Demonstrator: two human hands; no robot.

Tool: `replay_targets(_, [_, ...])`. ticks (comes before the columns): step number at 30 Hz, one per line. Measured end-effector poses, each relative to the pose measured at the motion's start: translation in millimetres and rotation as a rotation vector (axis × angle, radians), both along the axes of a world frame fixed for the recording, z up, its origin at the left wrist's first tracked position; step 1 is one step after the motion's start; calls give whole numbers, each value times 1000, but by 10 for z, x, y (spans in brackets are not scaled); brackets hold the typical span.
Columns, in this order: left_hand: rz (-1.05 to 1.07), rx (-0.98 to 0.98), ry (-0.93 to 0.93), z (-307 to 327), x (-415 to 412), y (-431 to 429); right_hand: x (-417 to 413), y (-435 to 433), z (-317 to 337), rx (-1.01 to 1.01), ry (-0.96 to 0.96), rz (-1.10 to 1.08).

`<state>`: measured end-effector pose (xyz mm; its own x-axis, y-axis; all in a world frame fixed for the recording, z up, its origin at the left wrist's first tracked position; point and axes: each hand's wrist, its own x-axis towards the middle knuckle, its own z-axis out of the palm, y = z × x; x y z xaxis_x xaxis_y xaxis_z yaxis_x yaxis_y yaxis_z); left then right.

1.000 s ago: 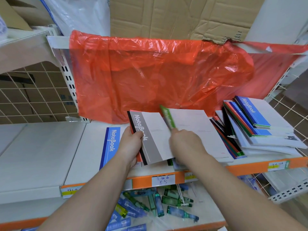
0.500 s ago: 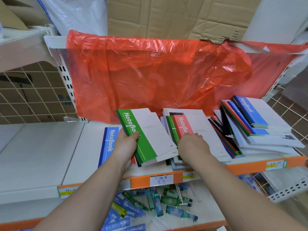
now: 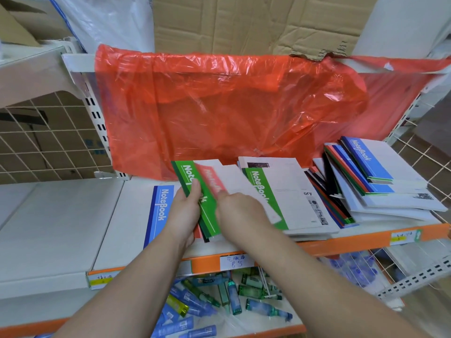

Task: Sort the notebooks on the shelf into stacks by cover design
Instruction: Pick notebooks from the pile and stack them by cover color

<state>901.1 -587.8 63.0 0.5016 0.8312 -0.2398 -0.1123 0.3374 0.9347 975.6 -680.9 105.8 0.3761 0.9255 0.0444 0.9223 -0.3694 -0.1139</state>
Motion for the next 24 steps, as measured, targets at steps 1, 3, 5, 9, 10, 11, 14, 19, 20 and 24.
replay_targets(1, [-5, 12, 3, -13, -1, 1, -79, 13, -25, 10, 28, 65])
replay_targets(3, [-1, 56, 38, -41, -2, -3, -127, 13, -85, 62, 73, 168])
replay_targets(5, [34, 76, 82, -46, -15, 0, -10, -5, -133, 163, 188, 154])
replay_targets(9, [30, 87, 37, 68, -13, 18, 486, -20, -186, 397, 472, -197])
replay_targets(10, [15, 94, 13, 119, 11, 13, 588, -31, -162, 413, 569, -281])
replay_targets(11, [2, 103, -12, 169, 41, 10, 663, -53, -125, 414, 687, -332])
replay_targets(14, [-73, 178, -58, 324, 166, -16, 820, -163, -47, 491, 944, -321])
replay_targets(19, [-102, 517, -4, 517, 434, -98, 1084, -391, -17, 697, 930, -287])
replay_targets(20, [-97, 551, -15, 558, 501, -135, 1129, -426, -16, 733, 904, -281])
replay_targets(24, [-137, 594, -9, 538, 726, -267, 1204, -551, -81, 841, 985, -290])
